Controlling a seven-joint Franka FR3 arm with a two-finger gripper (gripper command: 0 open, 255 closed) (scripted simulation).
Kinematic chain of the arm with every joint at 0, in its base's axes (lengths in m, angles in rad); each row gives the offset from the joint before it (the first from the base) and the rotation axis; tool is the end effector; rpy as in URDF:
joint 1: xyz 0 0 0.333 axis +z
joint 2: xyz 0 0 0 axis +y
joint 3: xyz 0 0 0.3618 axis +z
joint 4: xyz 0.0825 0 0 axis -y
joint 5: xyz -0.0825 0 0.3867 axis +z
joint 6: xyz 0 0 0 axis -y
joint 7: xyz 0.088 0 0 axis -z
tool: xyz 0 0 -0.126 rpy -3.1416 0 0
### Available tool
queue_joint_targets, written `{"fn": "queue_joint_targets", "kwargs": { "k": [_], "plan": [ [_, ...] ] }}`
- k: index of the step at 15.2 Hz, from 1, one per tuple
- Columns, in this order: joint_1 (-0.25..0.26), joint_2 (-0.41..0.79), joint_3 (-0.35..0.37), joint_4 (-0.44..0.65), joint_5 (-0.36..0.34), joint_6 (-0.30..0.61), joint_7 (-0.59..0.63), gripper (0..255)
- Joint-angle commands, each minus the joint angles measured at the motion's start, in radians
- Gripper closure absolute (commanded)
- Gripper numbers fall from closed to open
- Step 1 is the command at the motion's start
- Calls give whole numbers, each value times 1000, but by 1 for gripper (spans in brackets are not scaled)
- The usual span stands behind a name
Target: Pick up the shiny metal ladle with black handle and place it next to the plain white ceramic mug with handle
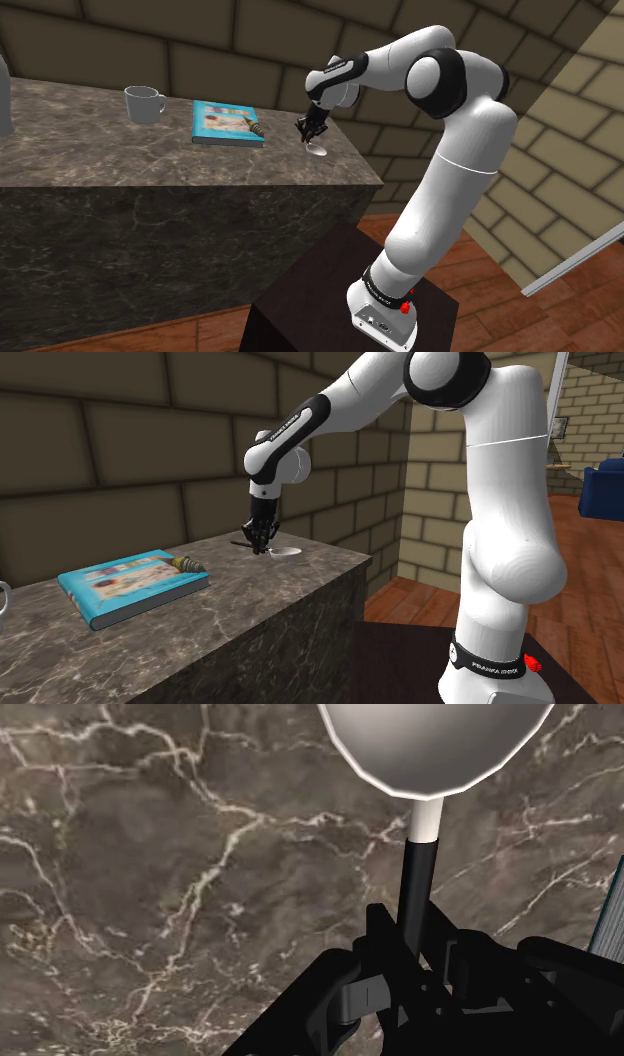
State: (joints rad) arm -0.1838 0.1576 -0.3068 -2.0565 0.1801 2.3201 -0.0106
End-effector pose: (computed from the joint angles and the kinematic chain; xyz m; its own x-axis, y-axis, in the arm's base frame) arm 0.5325 -0.2719 0.3998 0.8234 -0.5565 0.1108 -0.5484 -0.8306 -0.0961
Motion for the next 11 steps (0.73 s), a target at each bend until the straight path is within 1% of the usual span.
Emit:
{"fn": "queue_joint_targets", "kwargs": {
  "k": [1, 11],
  "plan": [
    [0, -15, -3, 11, -9, -25, 6, 255],
    [4, -71, -8, 82, -44, -147, 37, 255]
  ]
}}
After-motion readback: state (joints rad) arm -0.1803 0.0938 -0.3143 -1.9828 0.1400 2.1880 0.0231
